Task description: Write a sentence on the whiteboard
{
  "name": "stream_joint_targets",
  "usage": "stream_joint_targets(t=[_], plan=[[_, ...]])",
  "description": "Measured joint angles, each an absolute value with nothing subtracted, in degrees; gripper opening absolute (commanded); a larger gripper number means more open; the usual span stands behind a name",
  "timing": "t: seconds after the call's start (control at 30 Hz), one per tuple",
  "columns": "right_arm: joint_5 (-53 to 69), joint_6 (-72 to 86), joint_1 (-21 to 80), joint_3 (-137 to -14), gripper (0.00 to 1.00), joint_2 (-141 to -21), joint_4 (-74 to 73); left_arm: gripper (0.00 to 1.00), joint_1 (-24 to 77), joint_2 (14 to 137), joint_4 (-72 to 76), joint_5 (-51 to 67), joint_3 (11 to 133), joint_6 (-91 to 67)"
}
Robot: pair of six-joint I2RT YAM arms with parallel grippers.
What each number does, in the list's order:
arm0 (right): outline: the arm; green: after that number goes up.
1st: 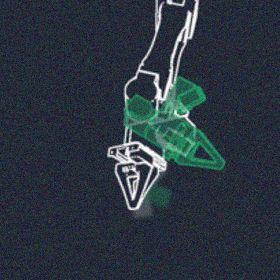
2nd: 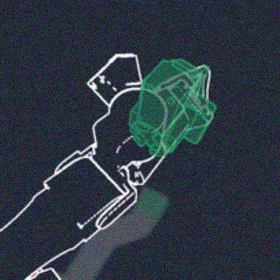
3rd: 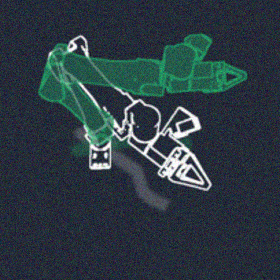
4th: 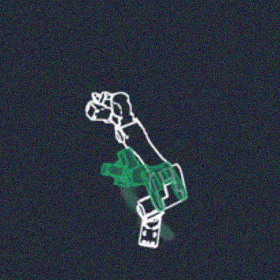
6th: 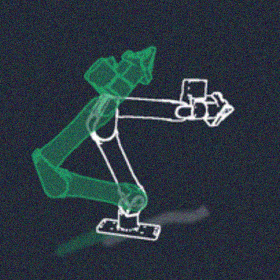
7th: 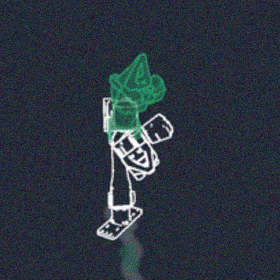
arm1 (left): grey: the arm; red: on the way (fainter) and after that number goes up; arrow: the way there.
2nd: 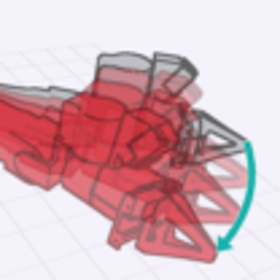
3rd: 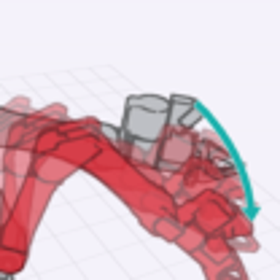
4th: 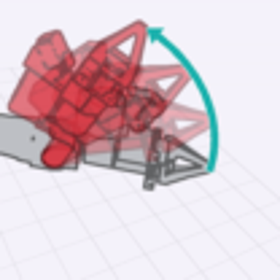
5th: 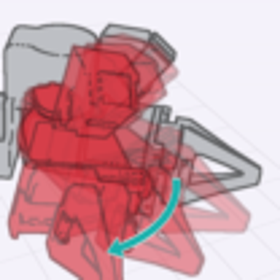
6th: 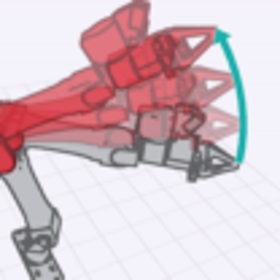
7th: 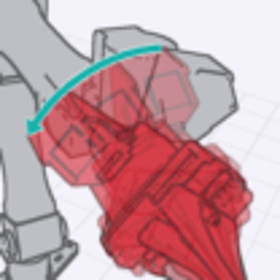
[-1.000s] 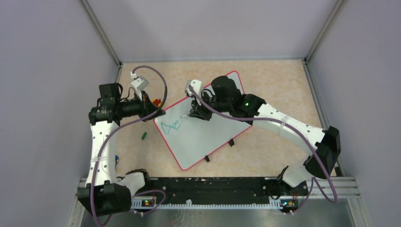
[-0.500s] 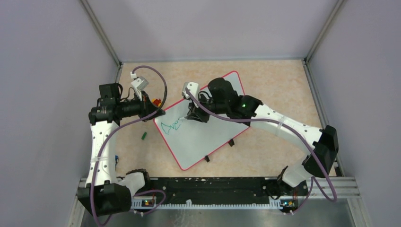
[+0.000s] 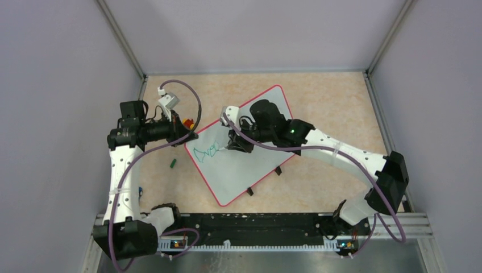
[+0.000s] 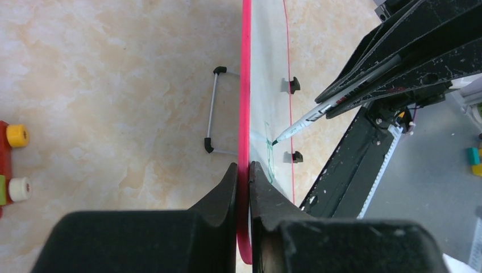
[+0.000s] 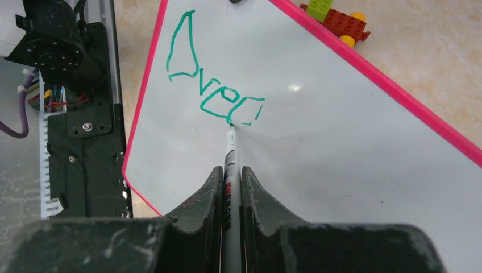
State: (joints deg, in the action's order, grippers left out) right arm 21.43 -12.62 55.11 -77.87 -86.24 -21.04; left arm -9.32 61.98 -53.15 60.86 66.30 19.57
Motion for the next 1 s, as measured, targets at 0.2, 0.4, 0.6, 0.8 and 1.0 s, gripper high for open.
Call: stream_joint_targets(t=[0.2,0.4,0.6,0.8,1.0], plan=[[20.69,-13.04,53.98,-77.62,0.0,-85.86,-21.63,0.0,-9.28,61.98,-54.06,59.9,65.93,19.53],[20.45,-12.99,53.32,-78.15,0.0,-85.54,-22.04,0.0,-9.28,62.0,-54.08,59.94,65.93,19.51],[20.23,-12.84,53.32,-80.4,0.0,-85.65,-21.67,0.0,-9.26,62.0,-54.08,59.99,65.93,19.53],[20.21,-12.84,53.32,-81.19,0.0,-86.11,-20.71,0.0,-9.26,62.0,-54.08,59.99,65.93,19.51],[20.21,-12.84,53.32,-81.08,0.0,-86.52,-20.62,0.0,-9.26,62.0,-54.08,59.99,65.93,19.51]])
